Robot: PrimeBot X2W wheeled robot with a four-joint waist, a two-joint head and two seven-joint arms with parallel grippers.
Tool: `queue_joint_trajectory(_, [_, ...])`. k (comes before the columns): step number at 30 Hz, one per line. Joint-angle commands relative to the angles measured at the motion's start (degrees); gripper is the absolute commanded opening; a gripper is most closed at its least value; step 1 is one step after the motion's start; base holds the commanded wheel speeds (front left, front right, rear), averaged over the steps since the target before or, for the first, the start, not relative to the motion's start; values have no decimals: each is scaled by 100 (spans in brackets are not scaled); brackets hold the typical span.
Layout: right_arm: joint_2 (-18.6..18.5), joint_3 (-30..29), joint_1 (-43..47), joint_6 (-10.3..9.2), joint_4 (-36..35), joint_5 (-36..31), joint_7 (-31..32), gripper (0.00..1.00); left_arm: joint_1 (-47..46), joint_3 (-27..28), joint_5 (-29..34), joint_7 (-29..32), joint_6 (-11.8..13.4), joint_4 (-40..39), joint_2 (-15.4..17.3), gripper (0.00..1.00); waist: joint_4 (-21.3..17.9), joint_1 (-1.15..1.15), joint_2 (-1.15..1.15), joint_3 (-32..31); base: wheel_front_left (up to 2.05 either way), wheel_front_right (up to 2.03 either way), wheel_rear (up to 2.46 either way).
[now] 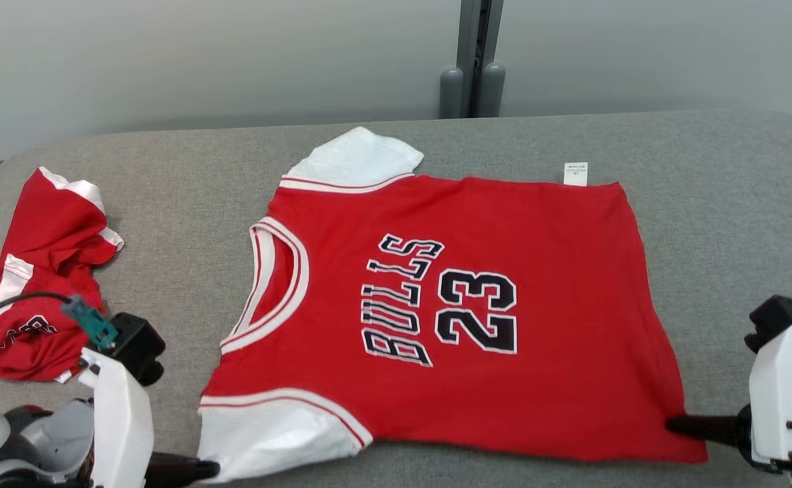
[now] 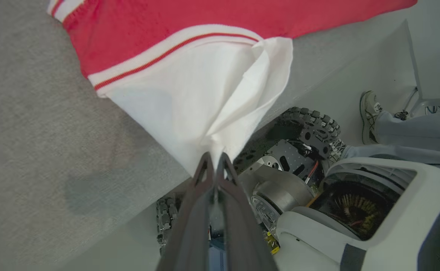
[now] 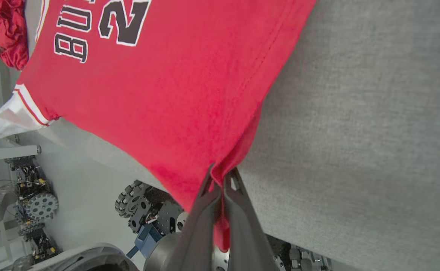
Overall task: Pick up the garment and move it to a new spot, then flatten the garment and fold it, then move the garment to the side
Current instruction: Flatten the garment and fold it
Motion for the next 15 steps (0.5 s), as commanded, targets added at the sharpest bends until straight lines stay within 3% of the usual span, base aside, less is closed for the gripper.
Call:
queue_joint_trajectory(1, [-32, -50, 122, 12, -55, -30, 92, 0, 50, -4, -59, 30, 37, -87, 29, 0, 7, 0, 0, 9, 0, 0, 0])
queue_joint_trajectory(8, [90, -780, 865, 12, -718, -323, 872, 0, 161, -28, -296, 220, 263, -762, 359, 0, 19, 0, 0, 87, 0, 0, 0])
queue_joint_trajectory(15, [786, -1717, 863, 12, -1132, -915, 1545, 0, -148, 149, -449, 343, 330, -533, 183, 0, -14, 0, 0, 274, 0, 0, 0])
